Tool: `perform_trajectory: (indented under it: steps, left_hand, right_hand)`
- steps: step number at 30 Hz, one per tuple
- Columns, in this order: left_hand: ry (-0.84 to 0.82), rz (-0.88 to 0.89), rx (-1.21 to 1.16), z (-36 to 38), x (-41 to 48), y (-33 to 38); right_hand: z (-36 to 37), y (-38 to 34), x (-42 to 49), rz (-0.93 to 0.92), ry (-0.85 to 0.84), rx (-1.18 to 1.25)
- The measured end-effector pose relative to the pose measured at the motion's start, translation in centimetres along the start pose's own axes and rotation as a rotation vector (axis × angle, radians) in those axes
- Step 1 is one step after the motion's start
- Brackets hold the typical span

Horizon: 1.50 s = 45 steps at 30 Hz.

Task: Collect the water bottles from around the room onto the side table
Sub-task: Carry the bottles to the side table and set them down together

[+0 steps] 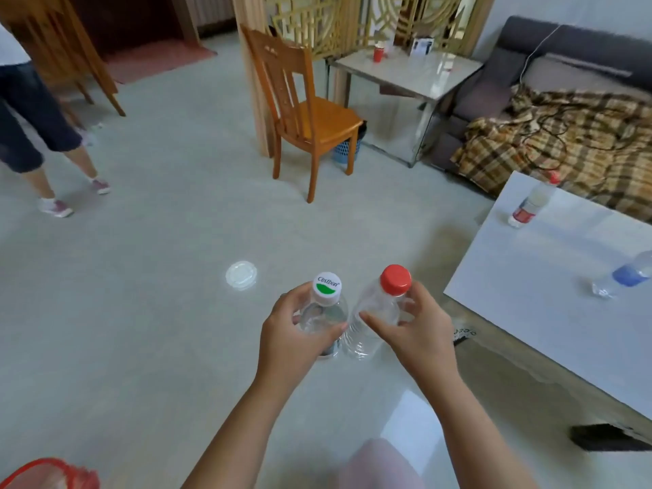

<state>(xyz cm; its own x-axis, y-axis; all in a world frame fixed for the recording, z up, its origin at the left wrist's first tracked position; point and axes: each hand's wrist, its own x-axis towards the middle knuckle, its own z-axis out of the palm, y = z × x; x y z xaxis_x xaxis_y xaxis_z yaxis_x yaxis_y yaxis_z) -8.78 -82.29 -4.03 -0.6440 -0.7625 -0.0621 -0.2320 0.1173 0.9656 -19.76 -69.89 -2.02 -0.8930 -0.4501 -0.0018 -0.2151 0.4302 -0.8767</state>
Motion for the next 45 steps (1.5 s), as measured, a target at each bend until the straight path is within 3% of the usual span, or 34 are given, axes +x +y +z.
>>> perform_trajectory:
  steps: [12,20,27,36,45]
  left_hand:
    - [-0.192,0.021,0.021,13.3,20.0,4.9]
    - [-0.225,0.025,-0.028,21.1,31.2,8.4]
    - [-0.265,0.0,-0.039,25.4,42.1,9.0]
    - [-0.394,0.008,-0.016,29.8,63.3,12.0]
    - [-0.39,0.021,0.008,33.7,78.3,14.8]
  right_hand:
    - [-4.1,2.8,20.7,0.059,0.194,0.026]
    - [-7.7,3.6,33.8,0.097,0.284,0.016]
    - [-7.2,4.7,44.3,0.136,0.291,0.002]
    - [-5.0,2.2,64.8,0.219,0.345,0.008]
    - [-4.1,1.3,79.8,0.221,0.363,0.0]
